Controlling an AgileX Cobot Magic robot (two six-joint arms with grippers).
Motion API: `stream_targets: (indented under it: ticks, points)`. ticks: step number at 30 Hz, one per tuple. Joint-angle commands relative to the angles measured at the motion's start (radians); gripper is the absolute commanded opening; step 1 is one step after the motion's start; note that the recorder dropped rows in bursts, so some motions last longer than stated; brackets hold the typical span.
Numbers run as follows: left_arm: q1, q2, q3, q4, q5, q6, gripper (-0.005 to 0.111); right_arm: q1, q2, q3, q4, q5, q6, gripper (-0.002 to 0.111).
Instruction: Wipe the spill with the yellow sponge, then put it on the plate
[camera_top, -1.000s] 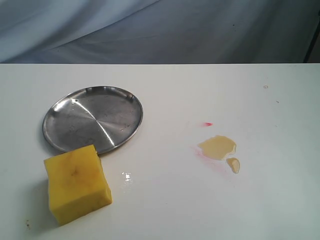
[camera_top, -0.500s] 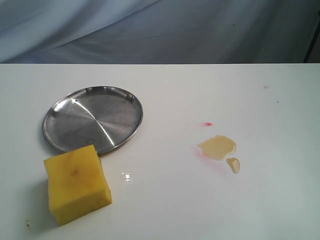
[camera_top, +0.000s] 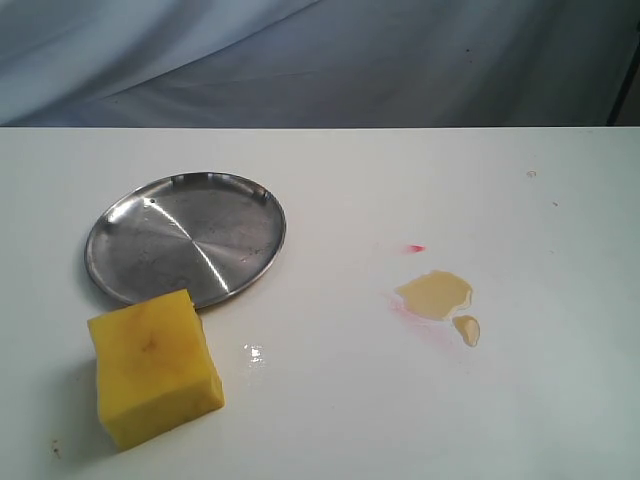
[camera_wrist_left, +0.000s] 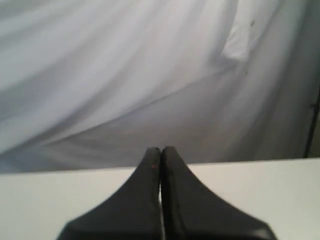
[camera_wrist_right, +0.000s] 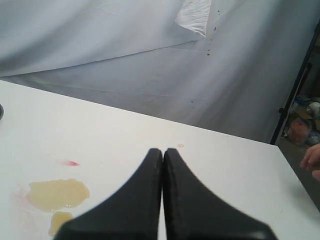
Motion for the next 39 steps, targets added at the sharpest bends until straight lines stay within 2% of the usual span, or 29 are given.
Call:
stream_targets:
  ticks: [1,6,9,14,20,26,33,37,39]
  points:
    - [-0.072,0.127,-0.175,0.038,0.395,-0.007,0.0,-0.001,-0.004,0.004,-0.01,-0.007,0.001,0.0]
    - [-0.148,0.212,-0.343,-0.056,0.698,0.191,0.0,-0.001,-0.004,0.004,-0.01,-0.007,0.001,0.0]
    - [-0.148,0.236,-0.413,-0.163,0.784,0.292,0.0,-0.001,-0.004,0.004,-0.01,-0.007,0.001,0.0]
    - [-0.148,0.242,-0.434,-0.389,0.85,0.512,0.0,-0.001,-0.004,0.004,-0.01,-0.007,0.001,0.0]
    - [-0.148,0.271,-0.442,-0.411,0.979,0.526,0.0,-0.001,-0.004,0.004,-0.01,-0.007,0.001,0.0]
    - [-0.148,0.428,-0.5,-0.473,1.22,0.522,0.0,-0.001,-0.004,0.004,-0.01,-0.007,0.001,0.0]
    - [-0.148,0.613,-0.484,-0.768,1.222,0.519,0.001,-0.001,-0.004,0.004,-0.01,-0.007,0.001,0.0]
    - [-0.148,0.643,-0.426,-0.769,1.149,0.404,0.001,-0.001,-0.004,0.004,-0.01,-0.007,0.001,0.0]
    - [-0.148,0.643,-0.382,-0.739,1.094,0.344,0.006,-0.001,-0.004,0.004,-0.01,-0.007,0.001,0.0]
